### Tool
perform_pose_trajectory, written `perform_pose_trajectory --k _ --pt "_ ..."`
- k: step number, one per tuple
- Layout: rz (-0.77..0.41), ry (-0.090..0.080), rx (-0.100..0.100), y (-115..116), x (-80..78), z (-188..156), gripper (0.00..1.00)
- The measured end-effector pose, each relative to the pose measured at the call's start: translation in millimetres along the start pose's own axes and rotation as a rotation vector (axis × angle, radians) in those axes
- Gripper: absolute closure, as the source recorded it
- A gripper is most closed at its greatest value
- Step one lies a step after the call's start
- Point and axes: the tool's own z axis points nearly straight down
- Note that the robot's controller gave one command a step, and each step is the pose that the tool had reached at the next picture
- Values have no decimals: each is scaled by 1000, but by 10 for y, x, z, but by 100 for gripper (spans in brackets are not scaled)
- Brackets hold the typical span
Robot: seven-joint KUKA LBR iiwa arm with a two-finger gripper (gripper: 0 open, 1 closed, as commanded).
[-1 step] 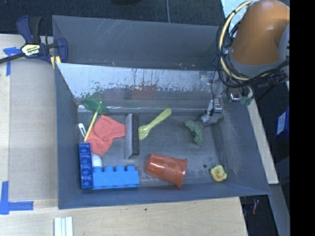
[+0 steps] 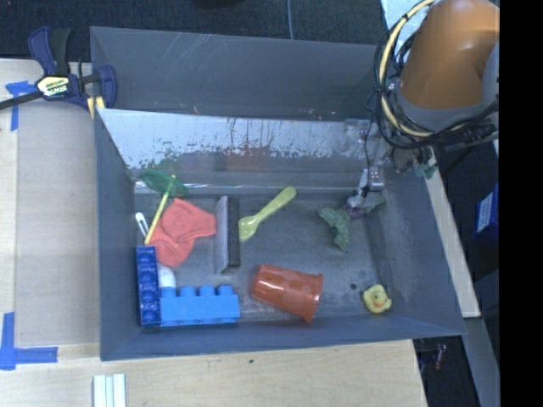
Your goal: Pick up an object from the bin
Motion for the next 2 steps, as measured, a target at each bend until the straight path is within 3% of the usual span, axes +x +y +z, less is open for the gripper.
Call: perform_pose_trajectory --k 1,2 --pt "-1 -4 1 119 82 654 0" --pt "-149 -7 1 551 93 1053 0"
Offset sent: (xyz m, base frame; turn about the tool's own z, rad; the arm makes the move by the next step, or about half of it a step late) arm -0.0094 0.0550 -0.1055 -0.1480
